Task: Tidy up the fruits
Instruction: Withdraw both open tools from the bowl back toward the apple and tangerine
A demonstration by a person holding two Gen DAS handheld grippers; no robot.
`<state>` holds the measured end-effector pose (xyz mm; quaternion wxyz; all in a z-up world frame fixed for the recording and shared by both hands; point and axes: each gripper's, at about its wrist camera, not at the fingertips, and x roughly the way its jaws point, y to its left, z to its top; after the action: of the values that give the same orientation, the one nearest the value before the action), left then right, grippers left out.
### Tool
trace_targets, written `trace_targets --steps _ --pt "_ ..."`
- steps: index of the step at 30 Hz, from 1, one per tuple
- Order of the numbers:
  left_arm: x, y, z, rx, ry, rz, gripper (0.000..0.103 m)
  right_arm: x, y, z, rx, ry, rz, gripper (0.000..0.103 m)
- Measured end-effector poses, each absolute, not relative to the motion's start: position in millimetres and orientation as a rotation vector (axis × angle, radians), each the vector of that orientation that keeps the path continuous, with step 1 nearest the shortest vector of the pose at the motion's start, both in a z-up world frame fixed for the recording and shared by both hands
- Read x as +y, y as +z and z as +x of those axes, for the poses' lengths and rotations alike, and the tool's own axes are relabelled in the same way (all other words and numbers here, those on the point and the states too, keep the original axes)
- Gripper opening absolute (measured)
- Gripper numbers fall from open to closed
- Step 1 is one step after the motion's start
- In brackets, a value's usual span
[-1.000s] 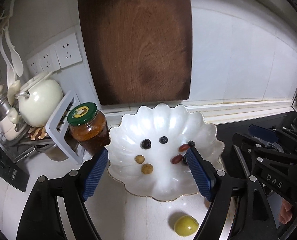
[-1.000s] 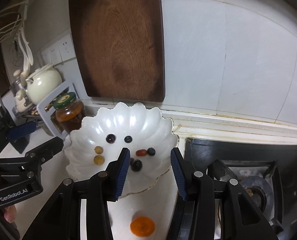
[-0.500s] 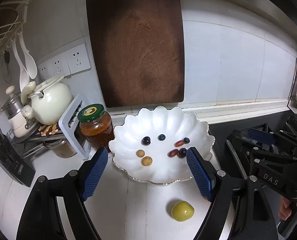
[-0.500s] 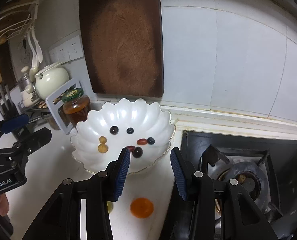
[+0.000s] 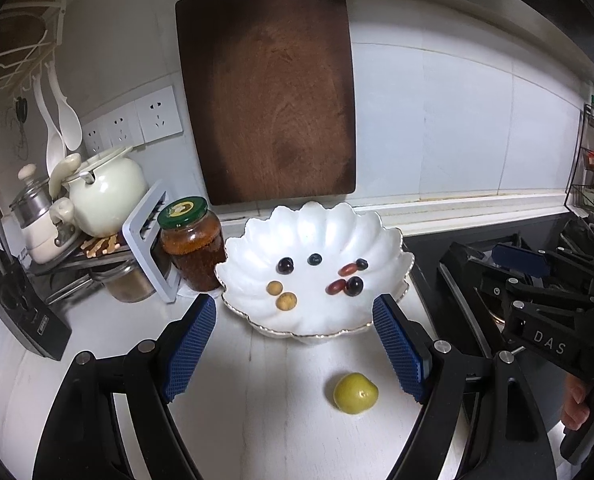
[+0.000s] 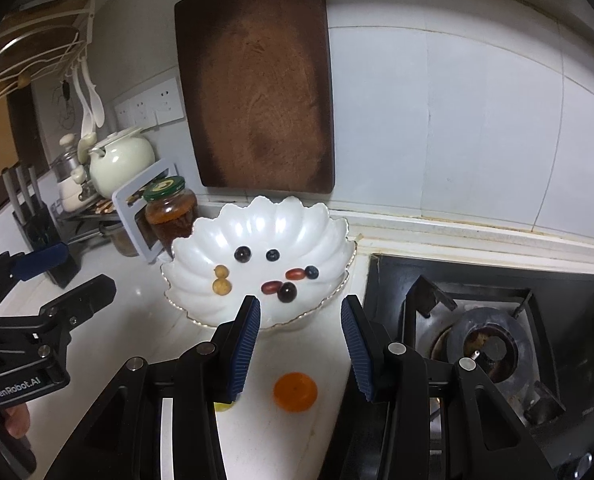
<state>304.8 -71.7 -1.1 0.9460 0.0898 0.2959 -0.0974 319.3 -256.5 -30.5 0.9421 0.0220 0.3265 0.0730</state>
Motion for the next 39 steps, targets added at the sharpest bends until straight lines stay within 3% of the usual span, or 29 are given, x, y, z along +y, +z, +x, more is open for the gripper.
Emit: trace_targets --steps 11,14,39 --pt "-77 -15 290 0.632 -0.238 0.169 0.081 -255 -39 305 0.695 0.176 0.048 0.044" --pt "-78 -21 288 0.644 -0.247 0.168 0.081 -255 -44 301 0.702 0.175 0.052 0.054" --pt "-92 -94 292 0.789 -0.308 0.189 0.081 -248 -103 312 0.864 0.186 0.008 0.054"
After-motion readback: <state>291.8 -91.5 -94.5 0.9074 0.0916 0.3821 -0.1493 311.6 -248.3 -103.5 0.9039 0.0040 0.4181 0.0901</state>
